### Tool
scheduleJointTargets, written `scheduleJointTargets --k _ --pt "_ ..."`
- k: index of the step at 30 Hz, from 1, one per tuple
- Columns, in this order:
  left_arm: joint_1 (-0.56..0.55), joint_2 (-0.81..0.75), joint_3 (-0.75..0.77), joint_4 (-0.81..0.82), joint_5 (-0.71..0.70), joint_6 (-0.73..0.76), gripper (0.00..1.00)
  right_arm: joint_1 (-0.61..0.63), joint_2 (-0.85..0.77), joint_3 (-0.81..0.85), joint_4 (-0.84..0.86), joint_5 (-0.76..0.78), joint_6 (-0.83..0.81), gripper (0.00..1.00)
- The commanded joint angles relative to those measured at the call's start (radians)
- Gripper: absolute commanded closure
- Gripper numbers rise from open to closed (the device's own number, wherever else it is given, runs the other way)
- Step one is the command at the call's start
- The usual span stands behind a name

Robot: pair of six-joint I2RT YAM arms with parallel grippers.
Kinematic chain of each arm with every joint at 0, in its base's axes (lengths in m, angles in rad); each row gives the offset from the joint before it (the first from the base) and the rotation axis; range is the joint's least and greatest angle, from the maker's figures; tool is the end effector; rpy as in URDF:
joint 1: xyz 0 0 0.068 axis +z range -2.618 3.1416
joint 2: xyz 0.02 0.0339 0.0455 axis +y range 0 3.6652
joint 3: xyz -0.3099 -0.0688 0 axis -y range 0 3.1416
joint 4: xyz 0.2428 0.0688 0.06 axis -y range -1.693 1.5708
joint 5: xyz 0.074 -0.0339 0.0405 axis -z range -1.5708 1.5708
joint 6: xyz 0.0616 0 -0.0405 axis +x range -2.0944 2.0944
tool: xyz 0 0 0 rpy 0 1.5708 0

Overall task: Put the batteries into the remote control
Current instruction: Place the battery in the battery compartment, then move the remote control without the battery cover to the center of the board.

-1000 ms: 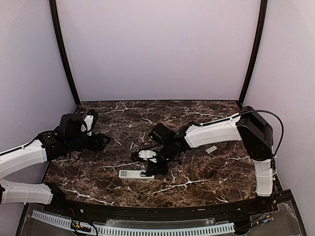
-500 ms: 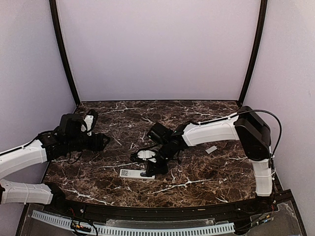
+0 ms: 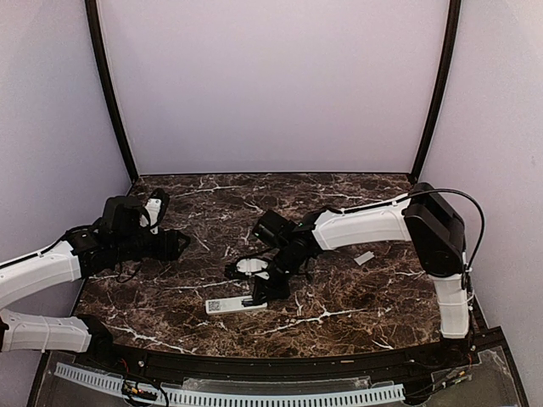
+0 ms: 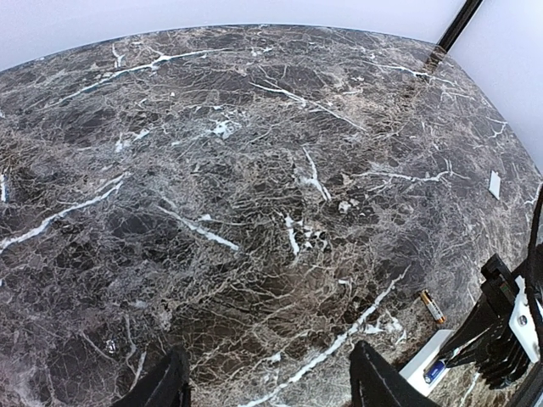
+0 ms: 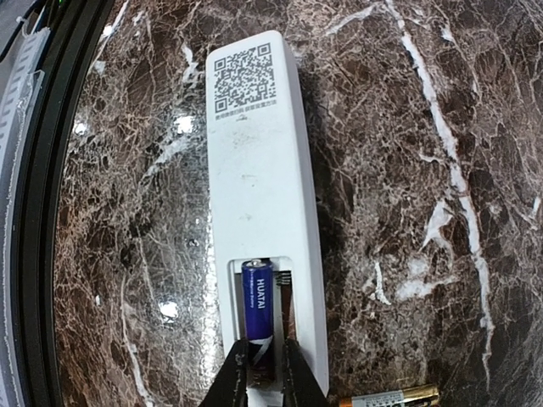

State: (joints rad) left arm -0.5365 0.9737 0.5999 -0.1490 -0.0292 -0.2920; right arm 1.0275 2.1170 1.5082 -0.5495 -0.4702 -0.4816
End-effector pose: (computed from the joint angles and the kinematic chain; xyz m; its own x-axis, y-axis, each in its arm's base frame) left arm 0.1824 -0.1064 0.2693 -0.5518 -0.0066 -0.8339 0.3449 0.9086 -0.2355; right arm 0.2171 0.4135 0.1706 -0.0228 -0.8365 -0.5476 -0.9789 -0.0926 0.1822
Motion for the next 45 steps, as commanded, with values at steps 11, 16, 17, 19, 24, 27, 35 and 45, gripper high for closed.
scheduleJointTargets --k 11,16,17,19,24,27,35,45 --pt "-0.017 -0.056 -0.037 0.073 0.204 0.425 0.37 -0.03 -0.067 0.04 -0.057 0.018 0.015 0.76" --pt "-0.136 -0.007 0.008 -0.157 0.275 0.795 0.34 -0.084 -0.15 0.004 0.025 -0.016 0.133 0.75" --pt "-0.146 0.002 0.016 -0.212 0.313 0.815 0.33 -0.096 -0.166 -0.008 0.047 -0.019 0.171 0.75" --pt "-0.149 0.045 0.055 -0.315 0.373 0.862 0.31 -0.116 -0.196 -0.034 0.089 -0.018 0.258 0.72" --pt "-0.198 0.119 0.084 -0.36 0.372 0.937 0.27 -0.124 -0.228 -0.078 0.168 0.045 0.504 0.69" --pt "-0.22 0.139 0.06 -0.329 0.357 0.942 0.24 -0.125 -0.211 -0.076 0.178 0.055 0.672 0.66" --pt "-0.258 0.209 0.008 -0.263 0.29 0.935 0.21 -0.118 -0.223 -0.147 0.225 0.072 0.82 0.65" --pt "-0.272 0.301 -0.01 -0.14 0.248 0.816 0.26 -0.116 -0.23 -0.177 0.181 0.096 0.905 0.62"
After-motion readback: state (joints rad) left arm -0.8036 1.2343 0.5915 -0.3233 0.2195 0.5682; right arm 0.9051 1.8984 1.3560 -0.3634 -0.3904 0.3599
